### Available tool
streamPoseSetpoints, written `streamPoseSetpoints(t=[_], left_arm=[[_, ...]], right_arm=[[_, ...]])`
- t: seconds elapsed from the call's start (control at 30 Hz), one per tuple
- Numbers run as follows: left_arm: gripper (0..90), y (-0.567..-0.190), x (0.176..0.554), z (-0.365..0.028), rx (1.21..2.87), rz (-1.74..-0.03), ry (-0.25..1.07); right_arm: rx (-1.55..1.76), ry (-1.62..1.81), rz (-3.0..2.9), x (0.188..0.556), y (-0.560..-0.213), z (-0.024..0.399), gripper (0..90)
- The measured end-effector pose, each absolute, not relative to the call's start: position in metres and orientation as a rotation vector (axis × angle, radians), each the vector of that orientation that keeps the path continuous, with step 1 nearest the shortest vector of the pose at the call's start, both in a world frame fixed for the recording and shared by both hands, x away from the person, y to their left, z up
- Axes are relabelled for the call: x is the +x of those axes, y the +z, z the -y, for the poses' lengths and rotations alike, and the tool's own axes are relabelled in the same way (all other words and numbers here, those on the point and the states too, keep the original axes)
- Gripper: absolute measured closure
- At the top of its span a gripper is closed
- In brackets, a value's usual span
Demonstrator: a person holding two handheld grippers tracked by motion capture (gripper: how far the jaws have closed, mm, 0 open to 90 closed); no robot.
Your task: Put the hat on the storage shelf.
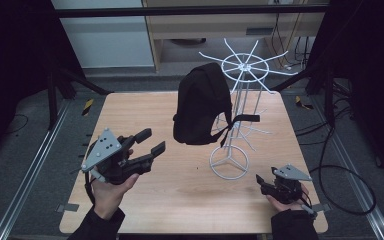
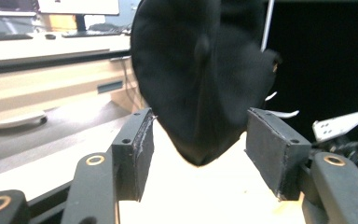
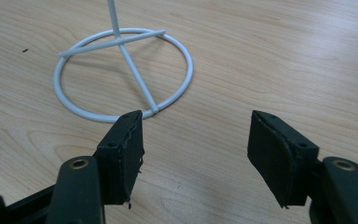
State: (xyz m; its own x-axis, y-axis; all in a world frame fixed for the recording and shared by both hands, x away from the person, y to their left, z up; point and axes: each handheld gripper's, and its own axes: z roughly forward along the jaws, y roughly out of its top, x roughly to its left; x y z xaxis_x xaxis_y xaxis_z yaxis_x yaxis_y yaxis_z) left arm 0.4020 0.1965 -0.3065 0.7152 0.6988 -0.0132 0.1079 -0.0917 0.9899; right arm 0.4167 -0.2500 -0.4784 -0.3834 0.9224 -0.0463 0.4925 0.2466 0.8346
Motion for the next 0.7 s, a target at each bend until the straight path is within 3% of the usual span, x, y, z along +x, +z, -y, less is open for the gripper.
streamPoseSetpoints(t=[0.53,0.7], left_arm=[[36.4,-0.424,0.425,-0.272,1.717,-1.062,0.567],[33.2,-0.451,0.436,-0.294,1.753,-1.188,0.622]], right_arm=[[1.331,1.022,-1.949,0.418,-0.483,0.256,27.2],[1.353,1.011,-1.942,0.42,-0.485,0.257,23.1]])
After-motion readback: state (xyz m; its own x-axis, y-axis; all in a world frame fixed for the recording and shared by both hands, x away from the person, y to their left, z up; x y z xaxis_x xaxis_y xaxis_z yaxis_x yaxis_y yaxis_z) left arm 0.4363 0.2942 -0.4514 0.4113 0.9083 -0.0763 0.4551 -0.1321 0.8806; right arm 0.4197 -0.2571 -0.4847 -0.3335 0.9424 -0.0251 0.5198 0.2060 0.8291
